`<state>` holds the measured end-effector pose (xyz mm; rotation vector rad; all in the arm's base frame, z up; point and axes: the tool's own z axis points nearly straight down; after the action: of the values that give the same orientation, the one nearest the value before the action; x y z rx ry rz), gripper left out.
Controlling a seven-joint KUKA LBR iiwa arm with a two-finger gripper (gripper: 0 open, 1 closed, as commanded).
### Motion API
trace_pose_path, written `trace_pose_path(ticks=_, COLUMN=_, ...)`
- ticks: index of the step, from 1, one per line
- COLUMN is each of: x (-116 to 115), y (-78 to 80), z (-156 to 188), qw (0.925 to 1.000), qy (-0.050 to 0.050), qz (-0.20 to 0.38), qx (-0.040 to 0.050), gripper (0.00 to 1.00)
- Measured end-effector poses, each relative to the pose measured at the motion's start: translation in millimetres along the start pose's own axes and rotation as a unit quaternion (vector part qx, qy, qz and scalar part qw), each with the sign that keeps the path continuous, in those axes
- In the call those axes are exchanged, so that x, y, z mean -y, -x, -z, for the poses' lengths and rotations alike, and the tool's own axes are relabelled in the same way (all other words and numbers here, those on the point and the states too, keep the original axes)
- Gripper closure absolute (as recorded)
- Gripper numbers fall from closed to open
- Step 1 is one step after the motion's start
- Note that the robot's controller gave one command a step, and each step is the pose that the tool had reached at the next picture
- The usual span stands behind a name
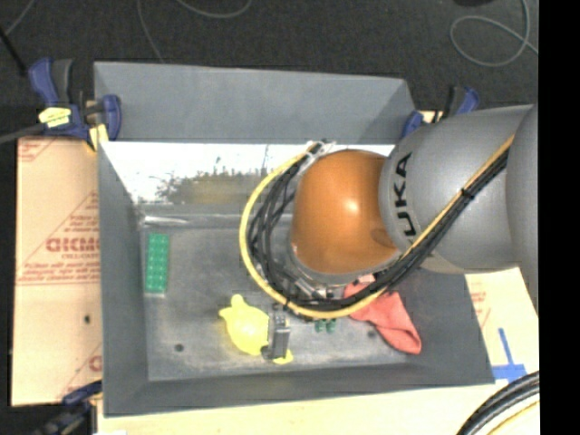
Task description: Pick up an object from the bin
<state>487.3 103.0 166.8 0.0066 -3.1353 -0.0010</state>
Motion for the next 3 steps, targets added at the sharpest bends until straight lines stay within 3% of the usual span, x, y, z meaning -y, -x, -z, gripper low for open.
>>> trace_pose_path(ticks=1, x=0.4, y=1.8, z=4.4, qw=1.0000, qy=0.001, qz=-0.002, qx=0.0040, gripper=0.00)
trace_pose_path(ticks=2, x=-0.9, y=5.3, z=-32.3, qw=0.9995, qy=0.000, qz=0.032, qx=0.0061, gripper=0.00)
trace_pose_path(ticks=3, x=33.4, y=9.7, z=-94.1, qw=0.9982, qy=0.001, qz=0.060, qx=0.0082, gripper=1.00)
